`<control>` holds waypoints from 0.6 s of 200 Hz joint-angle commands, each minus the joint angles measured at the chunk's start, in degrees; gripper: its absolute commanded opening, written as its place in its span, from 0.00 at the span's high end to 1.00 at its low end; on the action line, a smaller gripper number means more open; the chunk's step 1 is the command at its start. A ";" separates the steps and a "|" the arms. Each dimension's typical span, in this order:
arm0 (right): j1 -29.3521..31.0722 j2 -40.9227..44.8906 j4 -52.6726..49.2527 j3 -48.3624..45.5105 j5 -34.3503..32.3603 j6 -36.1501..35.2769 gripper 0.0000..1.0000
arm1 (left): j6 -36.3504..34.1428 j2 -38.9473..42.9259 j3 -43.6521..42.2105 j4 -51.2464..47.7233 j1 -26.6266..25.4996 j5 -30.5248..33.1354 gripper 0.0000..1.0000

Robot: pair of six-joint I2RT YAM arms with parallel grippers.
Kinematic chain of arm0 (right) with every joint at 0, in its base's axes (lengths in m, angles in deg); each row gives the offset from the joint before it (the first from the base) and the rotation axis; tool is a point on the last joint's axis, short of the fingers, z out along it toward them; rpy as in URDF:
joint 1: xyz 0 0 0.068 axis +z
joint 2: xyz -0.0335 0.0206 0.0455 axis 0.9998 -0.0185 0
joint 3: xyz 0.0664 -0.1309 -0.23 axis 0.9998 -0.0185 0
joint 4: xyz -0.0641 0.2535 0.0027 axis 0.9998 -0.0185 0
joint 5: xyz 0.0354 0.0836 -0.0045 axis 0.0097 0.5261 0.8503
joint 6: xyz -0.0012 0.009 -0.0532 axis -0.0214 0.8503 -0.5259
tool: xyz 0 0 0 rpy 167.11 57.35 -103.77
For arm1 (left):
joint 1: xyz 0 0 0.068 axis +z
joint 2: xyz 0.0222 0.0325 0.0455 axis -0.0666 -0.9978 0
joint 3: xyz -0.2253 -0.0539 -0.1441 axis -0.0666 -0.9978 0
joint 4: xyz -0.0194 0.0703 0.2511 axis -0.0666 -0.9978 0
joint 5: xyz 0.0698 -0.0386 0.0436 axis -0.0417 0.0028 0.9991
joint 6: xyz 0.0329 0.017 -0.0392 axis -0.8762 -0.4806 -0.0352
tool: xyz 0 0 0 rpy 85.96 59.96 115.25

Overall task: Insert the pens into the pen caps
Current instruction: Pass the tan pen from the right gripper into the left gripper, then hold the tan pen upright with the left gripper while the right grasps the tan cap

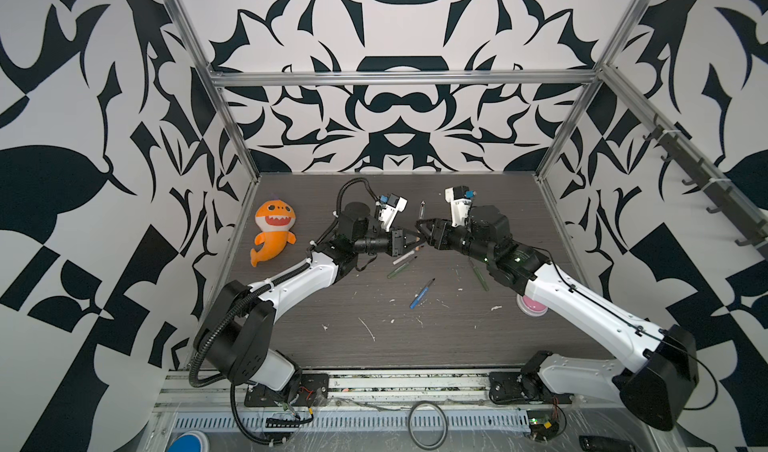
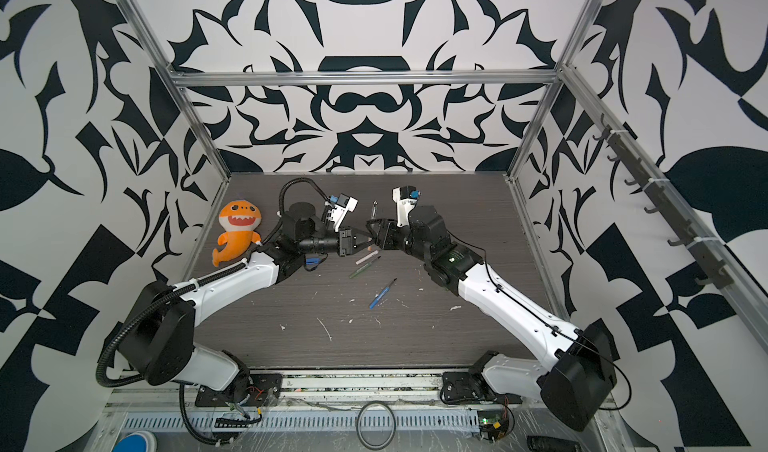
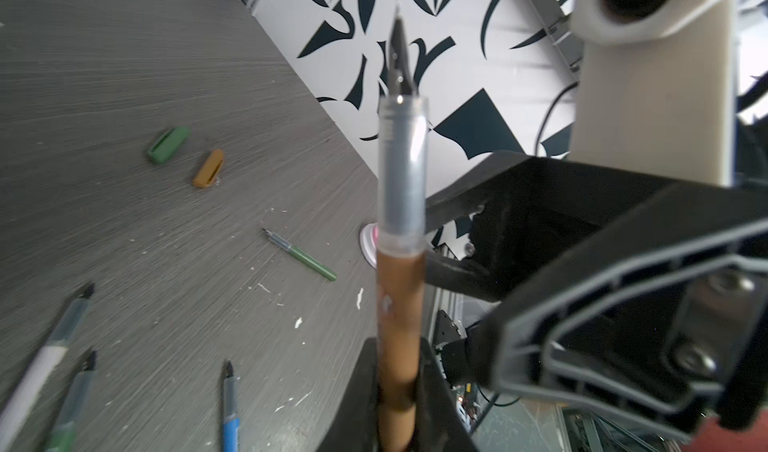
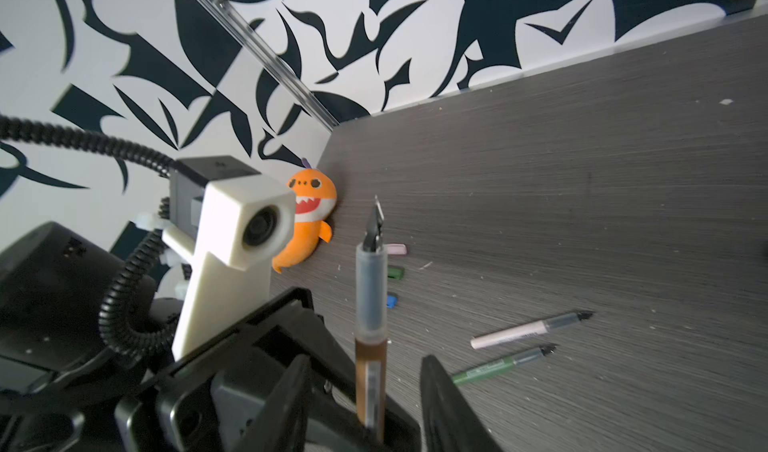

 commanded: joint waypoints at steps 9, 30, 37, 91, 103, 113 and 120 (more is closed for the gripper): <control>-0.16 5.42 -12.73 7.56 -9.53 -4.34 0.49 | -6.58 3.07 0.48 -8.25 0.01 9.82 0.85; -2.42 6.87 -19.58 9.18 -16.68 -5.86 0.46 | -9.85 3.96 2.40 -13.26 -0.07 12.02 0.85; -4.59 6.48 -21.45 9.24 -17.25 -5.62 0.45 | -10.68 4.28 2.89 -14.10 -0.14 12.31 0.85; -21.85 -9.96 -27.48 9.42 -16.23 -8.73 0.49 | -19.91 9.29 4.25 -18.82 -5.35 12.85 0.84; -23.37 -15.40 -27.06 10.89 -15.29 -10.01 0.39 | -22.10 10.51 3.60 -19.63 -6.96 14.89 0.84; -23.91 -20.02 -28.44 13.71 -14.67 -10.99 0.34 | -23.36 11.27 3.34 -20.37 -8.08 16.22 0.84; -23.91 -22.77 -28.67 15.53 -14.36 -12.18 0.31 | -24.25 11.59 3.29 -20.99 -8.70 17.21 0.84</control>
